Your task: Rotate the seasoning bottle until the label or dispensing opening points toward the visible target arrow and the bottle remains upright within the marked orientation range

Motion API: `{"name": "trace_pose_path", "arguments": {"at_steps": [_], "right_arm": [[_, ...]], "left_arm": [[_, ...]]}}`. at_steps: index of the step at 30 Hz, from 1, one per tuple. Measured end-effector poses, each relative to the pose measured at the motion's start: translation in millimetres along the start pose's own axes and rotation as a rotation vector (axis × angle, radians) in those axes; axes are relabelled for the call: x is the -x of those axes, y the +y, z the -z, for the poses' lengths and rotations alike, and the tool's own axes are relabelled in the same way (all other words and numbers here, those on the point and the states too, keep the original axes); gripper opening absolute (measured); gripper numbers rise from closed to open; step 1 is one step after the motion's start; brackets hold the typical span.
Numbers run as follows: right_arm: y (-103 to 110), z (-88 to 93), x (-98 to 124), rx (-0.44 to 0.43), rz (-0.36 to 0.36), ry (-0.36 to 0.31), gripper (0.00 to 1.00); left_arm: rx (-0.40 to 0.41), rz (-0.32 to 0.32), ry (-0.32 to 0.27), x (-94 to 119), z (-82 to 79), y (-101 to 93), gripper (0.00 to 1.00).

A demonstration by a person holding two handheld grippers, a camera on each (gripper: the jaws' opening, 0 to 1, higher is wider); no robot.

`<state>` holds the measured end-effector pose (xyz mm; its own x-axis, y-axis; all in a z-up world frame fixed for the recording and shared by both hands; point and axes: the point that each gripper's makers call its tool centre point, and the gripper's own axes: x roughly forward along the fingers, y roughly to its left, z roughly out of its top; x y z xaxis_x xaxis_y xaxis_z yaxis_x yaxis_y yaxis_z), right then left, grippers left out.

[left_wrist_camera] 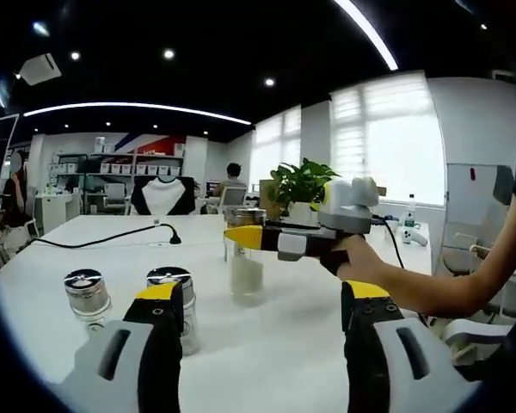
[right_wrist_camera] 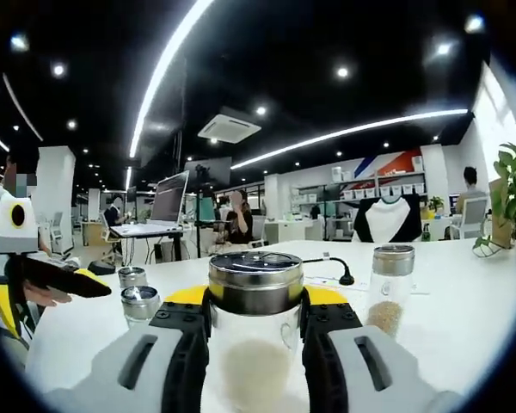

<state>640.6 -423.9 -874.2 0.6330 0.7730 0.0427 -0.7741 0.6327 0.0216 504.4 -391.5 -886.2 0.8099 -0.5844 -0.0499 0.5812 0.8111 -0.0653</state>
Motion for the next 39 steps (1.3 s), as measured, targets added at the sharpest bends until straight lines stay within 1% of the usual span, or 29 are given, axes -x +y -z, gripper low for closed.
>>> {"name": "trace_pose_path", "arguments": {"at_steps": [4,7,11,14,16,17,18,22,25,29,32,35,37,39], "right_arm": [[5.6,-1.9,6.6,-0.008,-0.008,-0.003,0.38],[14.5,-4.1,10.2,-0.02,-0.025,-0.011,0.38],[25.3,-4.5,12.8,-0.012,-0.055,-0.013,0.38],[35.0,-4.3,16.7,-0.027,-0.083,-0.018,0.38],[39.4,-4.1,18.6,-0.023,-0.089,-0.015,0.38],[42.0,-4.1,20.0,-0.016,-0.093,-0.013,0.38],[44.3,-4.6,21.5,-0.013,-0.096,-0.014,0.38],[55.6,-8.0,29.2,-0.034,-0.118,-0.024,0.38],[62.6,-10.3,32.8,-0.045,-0.137,-0.029,0.38],[73.6,-13.8,38.1,-0.03,-0.154,-0.032,0.38],[79.9,-17.2,41.9,-0.021,-0.168,-0.035,0.38],[85.9,-19.6,44.1,-0.024,-0.179,-0.04,0.38],[92.6,-20.3,44.7,-0.014,-0.193,-0.038,0.38],[96.3,-20.8,45.1,-0.014,-0.199,-0.04,0.38]], "left_arm": [[-0.017,0.0,0.01,-1.4,2.2,-1.6,0.79],[-0.007,-0.002,-0.004,-3.1,1.6,-1.6,0.78],[-0.021,0.002,0.002,-9.5,3.0,-8.8,0.78],[-0.035,0.006,0.009,-12.4,4.6,-12.4,0.77],[-0.04,0.009,0.015,-13.5,6.3,-13.9,0.78],[-0.034,0.005,0.003,-13.3,5.2,-13.7,0.78],[-0.037,0.006,0.004,-13.1,5.7,-14.4,0.78],[-0.087,-0.014,0.041,-13.3,13.8,-13.0,0.77],[-0.092,-0.025,0.043,-14.5,17.5,-11.6,0.77],[-0.088,-0.036,0.05,-14.7,22.1,-10.2,0.76],[-0.101,-0.045,0.047,-15.0,21.1,-10.1,0.75],[-0.109,-0.04,0.021,-15.8,15.4,-11.5,0.69],[-0.123,-0.042,-0.003,-16.8,9.4,-12.3,0.69],[-0.131,-0.042,-0.004,-17.7,7.6,-13.5,0.69]]}}
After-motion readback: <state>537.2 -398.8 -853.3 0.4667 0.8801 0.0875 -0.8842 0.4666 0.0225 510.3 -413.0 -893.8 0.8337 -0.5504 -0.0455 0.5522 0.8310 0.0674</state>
